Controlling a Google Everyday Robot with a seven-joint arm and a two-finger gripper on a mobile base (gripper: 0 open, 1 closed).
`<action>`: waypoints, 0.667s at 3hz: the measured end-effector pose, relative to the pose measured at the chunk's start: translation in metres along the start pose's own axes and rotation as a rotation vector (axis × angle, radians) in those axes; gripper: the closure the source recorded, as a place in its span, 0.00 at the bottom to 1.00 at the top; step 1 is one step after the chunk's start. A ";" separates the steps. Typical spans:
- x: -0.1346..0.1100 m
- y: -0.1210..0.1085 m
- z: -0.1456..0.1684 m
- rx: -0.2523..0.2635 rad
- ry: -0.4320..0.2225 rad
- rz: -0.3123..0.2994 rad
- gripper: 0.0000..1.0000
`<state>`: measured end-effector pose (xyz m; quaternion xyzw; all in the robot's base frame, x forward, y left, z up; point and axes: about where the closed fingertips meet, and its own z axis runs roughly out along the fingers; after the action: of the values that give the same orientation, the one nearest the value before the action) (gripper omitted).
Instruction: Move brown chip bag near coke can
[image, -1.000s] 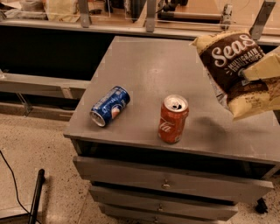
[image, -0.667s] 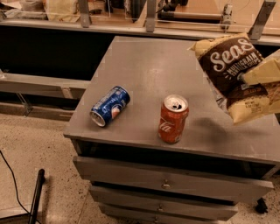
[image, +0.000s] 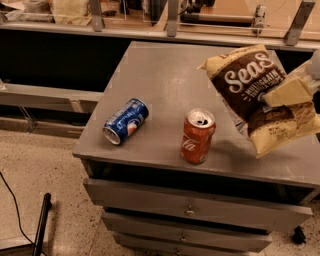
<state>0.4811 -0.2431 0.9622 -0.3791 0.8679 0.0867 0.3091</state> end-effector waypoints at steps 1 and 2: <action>-0.001 0.014 0.007 -0.019 0.017 -0.019 1.00; 0.000 0.020 0.013 -0.035 0.030 -0.023 1.00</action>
Offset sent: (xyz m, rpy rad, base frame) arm -0.0092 0.0235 -0.0213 -0.0162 0.0592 0.0465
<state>0.4728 -0.2243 0.9504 -0.3954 0.8665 0.0924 0.2902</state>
